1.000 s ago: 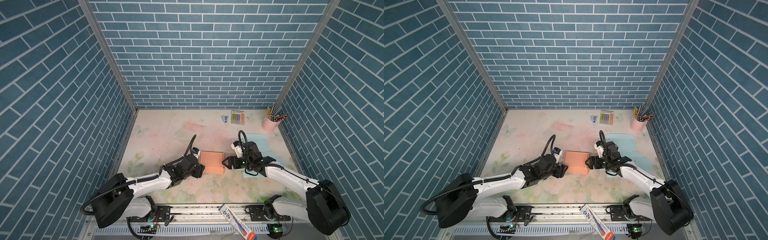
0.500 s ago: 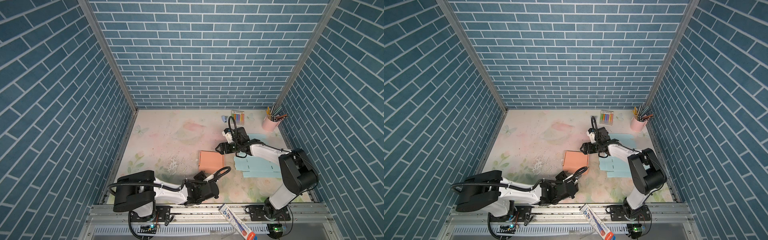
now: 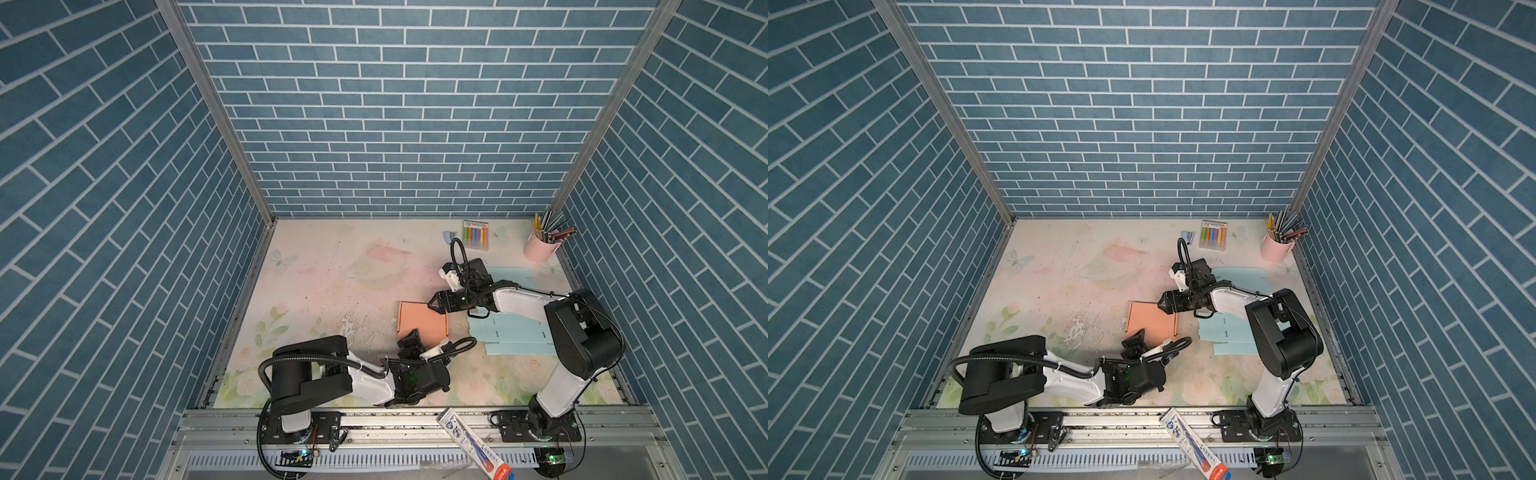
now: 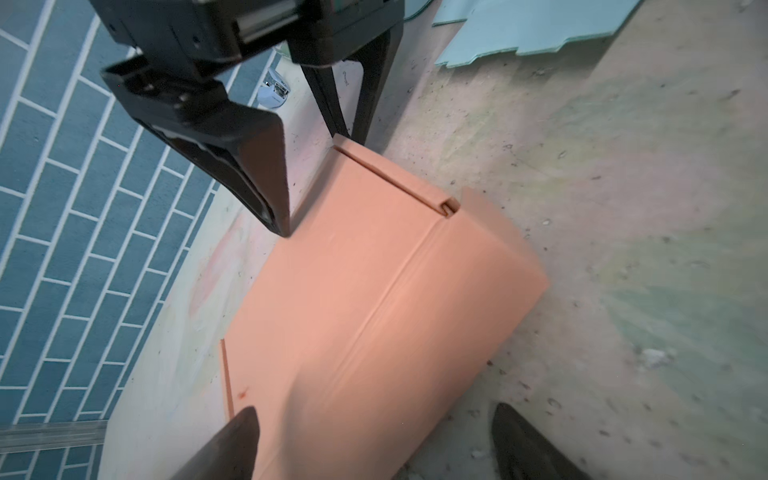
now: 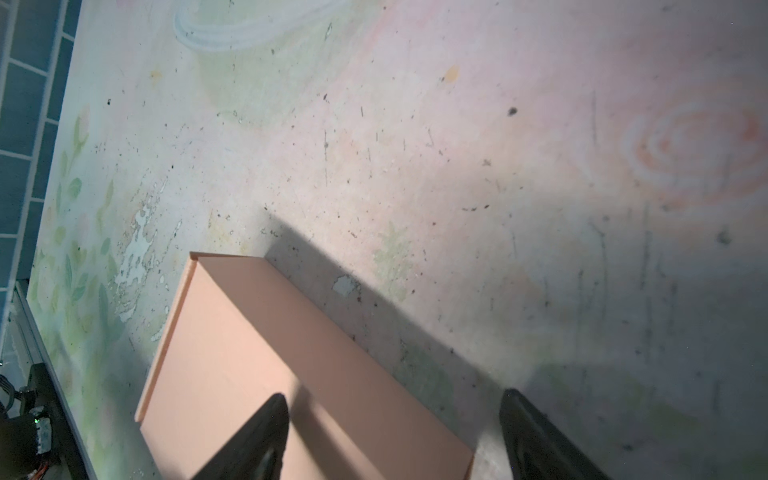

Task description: Fold the paper box

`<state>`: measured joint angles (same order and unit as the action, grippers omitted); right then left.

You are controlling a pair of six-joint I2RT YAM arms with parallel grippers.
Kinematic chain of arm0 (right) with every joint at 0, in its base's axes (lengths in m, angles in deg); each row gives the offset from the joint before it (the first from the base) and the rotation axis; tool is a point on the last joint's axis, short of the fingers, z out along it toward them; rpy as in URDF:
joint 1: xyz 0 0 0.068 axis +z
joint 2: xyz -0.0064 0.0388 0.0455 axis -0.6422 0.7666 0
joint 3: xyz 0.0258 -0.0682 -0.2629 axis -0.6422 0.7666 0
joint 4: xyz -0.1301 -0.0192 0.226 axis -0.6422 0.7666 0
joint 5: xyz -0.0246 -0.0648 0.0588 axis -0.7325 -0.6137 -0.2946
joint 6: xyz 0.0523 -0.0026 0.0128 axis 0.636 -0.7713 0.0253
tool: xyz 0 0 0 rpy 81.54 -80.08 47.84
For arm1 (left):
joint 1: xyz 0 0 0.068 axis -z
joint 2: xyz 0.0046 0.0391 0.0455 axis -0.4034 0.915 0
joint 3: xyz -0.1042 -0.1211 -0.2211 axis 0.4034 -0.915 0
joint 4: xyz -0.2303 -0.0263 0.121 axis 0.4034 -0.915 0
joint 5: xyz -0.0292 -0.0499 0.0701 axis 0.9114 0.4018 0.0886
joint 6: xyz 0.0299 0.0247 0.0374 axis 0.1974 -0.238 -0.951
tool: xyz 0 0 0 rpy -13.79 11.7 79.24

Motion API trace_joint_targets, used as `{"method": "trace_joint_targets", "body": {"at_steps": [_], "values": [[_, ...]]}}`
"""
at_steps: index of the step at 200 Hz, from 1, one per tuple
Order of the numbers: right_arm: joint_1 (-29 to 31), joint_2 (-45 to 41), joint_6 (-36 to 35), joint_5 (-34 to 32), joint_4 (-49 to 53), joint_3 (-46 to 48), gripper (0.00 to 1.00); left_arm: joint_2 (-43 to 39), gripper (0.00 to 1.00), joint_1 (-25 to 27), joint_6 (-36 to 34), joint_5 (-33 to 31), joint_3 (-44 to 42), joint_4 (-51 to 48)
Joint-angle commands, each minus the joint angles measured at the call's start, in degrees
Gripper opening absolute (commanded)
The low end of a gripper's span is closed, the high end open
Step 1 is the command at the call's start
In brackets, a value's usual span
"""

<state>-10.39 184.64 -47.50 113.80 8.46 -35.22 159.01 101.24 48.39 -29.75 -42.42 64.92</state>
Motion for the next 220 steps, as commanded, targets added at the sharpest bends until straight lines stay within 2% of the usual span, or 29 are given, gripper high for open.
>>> {"method": "trace_joint_targets", "body": {"at_steps": [1, 71, 148, 171, 203, 220], "values": [[0.82, 1.12, -2.74, -0.26, 0.58, 0.23, 0.79, 0.61, 0.89, -1.38, -3.26, -3.03, 0.6, 1.51], [3.34, 2.25, -4.03, -6.83, 1.84, 1.27, 0.76, -4.08, 0.88, -1.6, -5.85, -4.72, 1.42, 2.66], [5.14, 3.44, -4.6, -13.54, 1.55, 2.35, 0.73, -10.93, 0.88, -1.21, -1.75, -0.55, -1.07, -1.02], [5.23, 3.4, -4.66, -13.67, 1.77, 2.08, 0.73, -11.41, 0.89, -0.92, -0.18, 0.02, -1.61, -2.13], [5.28, 0.83, -4.33, -13.96, 3.1, 1.31, 0.76, -14.13, 0.88, -0.55, 5.04, 4.36, -2.62, -4.75], [5.29, -1.75, -3.72, -14.35, 3.93, 0.76, 0.78, -19.81, 0.88, -2.31, 12.18, 12.61, -3.53, -6.12]]}}
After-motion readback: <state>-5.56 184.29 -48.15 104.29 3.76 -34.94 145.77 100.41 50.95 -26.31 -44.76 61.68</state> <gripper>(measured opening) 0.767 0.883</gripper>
